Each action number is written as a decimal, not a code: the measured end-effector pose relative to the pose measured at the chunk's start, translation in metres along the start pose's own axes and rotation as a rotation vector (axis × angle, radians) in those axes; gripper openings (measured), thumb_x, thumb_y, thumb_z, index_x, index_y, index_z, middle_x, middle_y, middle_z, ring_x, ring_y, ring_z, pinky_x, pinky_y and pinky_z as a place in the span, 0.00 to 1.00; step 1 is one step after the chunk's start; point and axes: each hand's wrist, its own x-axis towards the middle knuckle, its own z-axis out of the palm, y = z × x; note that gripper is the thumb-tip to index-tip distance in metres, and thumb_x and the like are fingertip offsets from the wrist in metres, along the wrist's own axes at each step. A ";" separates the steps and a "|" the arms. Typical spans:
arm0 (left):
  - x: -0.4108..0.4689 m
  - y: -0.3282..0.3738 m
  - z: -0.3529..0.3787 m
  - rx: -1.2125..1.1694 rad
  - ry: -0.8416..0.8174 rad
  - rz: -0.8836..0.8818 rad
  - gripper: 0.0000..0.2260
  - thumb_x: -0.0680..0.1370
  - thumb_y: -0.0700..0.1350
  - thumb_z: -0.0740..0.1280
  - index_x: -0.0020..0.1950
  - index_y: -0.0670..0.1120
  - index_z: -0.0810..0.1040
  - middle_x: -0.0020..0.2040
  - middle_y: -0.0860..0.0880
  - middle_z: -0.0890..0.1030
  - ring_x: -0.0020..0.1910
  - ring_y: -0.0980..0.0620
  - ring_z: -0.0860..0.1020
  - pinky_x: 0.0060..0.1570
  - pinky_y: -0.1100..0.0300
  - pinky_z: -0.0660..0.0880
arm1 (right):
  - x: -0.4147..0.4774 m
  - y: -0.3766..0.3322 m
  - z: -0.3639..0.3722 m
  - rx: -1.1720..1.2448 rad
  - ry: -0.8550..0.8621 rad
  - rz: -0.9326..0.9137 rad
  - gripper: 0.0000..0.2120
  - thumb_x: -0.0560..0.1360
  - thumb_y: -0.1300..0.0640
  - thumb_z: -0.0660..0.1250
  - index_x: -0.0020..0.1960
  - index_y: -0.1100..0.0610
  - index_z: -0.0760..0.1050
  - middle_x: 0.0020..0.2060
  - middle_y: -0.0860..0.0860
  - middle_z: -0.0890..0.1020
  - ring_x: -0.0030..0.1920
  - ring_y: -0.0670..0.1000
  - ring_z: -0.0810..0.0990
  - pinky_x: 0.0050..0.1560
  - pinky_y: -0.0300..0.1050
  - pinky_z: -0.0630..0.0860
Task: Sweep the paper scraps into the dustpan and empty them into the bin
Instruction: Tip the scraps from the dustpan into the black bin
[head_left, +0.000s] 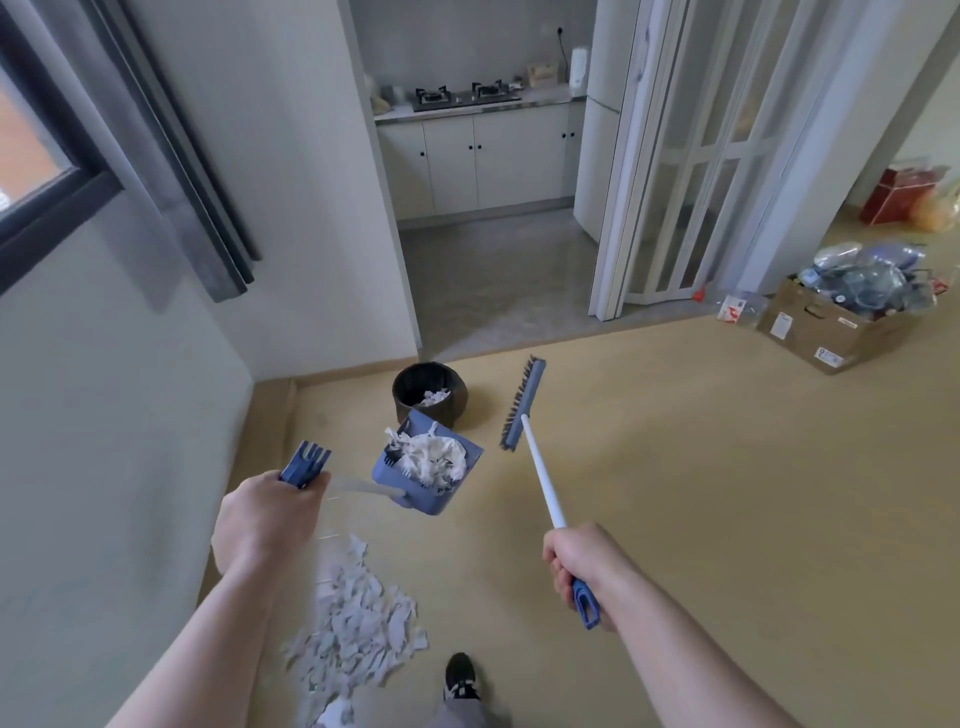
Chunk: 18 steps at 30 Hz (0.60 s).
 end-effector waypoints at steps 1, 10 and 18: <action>0.013 0.006 0.003 0.001 0.006 -0.006 0.19 0.74 0.61 0.69 0.33 0.48 0.78 0.31 0.47 0.79 0.31 0.46 0.76 0.30 0.60 0.71 | 0.009 -0.012 0.000 -0.006 0.005 -0.015 0.03 0.69 0.64 0.60 0.38 0.60 0.71 0.22 0.53 0.70 0.22 0.49 0.64 0.23 0.39 0.63; 0.168 0.048 0.032 0.026 0.015 -0.010 0.19 0.74 0.62 0.68 0.33 0.49 0.78 0.31 0.49 0.80 0.31 0.47 0.78 0.32 0.60 0.75 | 0.106 -0.138 0.027 -0.007 0.043 -0.095 0.03 0.73 0.64 0.62 0.42 0.62 0.73 0.25 0.53 0.70 0.21 0.50 0.65 0.23 0.38 0.62; 0.284 0.107 0.043 0.178 0.014 0.111 0.20 0.76 0.63 0.65 0.34 0.48 0.75 0.31 0.49 0.79 0.30 0.46 0.78 0.32 0.61 0.74 | 0.164 -0.211 0.064 0.027 0.054 -0.110 0.07 0.76 0.62 0.64 0.40 0.63 0.75 0.25 0.53 0.71 0.21 0.51 0.67 0.22 0.39 0.64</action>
